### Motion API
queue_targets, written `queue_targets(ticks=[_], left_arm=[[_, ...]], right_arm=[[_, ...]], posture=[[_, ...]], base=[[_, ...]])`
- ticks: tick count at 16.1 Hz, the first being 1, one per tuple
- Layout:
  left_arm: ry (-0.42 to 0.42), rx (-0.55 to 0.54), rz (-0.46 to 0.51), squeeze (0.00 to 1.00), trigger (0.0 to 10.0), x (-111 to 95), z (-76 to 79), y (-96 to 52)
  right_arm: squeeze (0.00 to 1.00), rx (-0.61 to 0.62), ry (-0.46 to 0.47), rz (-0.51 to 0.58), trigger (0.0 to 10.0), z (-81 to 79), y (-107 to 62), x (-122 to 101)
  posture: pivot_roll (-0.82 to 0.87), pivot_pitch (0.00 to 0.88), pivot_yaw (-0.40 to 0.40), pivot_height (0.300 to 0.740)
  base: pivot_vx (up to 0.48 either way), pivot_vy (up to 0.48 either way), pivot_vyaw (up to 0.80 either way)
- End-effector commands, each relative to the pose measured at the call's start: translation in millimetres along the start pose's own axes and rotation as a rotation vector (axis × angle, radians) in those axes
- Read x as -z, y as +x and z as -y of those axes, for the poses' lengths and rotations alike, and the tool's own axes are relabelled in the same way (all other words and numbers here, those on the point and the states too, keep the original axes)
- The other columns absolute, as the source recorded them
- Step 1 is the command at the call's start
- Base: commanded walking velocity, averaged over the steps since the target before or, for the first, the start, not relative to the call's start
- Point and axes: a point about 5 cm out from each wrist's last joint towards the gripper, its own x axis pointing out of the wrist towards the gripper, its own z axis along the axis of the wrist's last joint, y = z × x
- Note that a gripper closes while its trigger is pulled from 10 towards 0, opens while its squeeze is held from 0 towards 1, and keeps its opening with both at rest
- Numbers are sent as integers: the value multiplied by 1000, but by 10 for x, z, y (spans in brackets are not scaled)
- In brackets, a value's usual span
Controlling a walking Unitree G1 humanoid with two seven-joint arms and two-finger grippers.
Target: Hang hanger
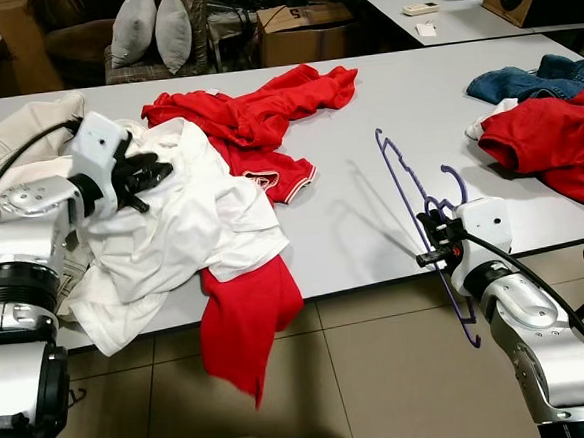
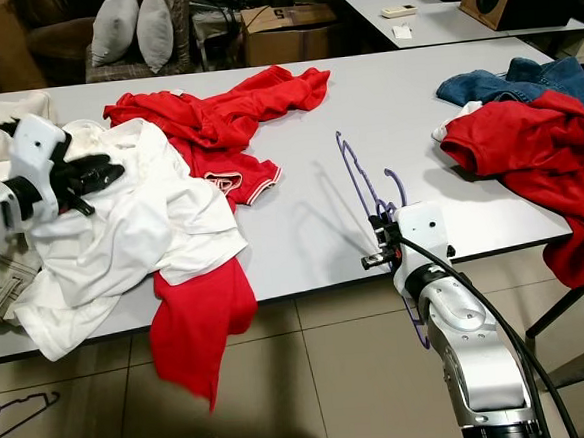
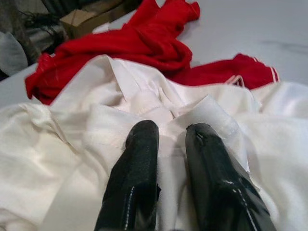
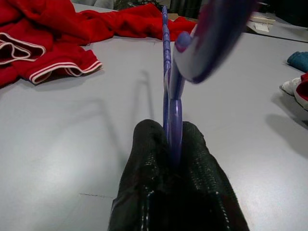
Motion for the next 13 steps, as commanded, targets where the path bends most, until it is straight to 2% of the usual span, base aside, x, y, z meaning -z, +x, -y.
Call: queue_targets(ticks=[1, 9, 11, 13], left_arm=[[16, 25, -41, 0, 0, 67, 44, 16], [47, 48, -84, 0, 0, 115, 87, 25], [74, 21, -94, 0, 0, 116, 81, 37], [75, -25, -59, 0, 0, 53, 60, 68]], right_arm=[[0, 8, 3, -10, 10000, 29, 1, 13], [0, 11, 2, -7, 10000, 30, 13, 8], [0, 15, 2, -7, 10000, 34, 9, 8], [0, 20, 3, -5, 10000, 44, 11, 5]], posture=[[42, 0, 21, 740], [41, 0, 25, 740], [39, 0, 27, 740], [39, 0, 28, 740]], base=[[0, 0, 0], [0, 0, 0], [0, 0, 0], [0, 0, 0]])
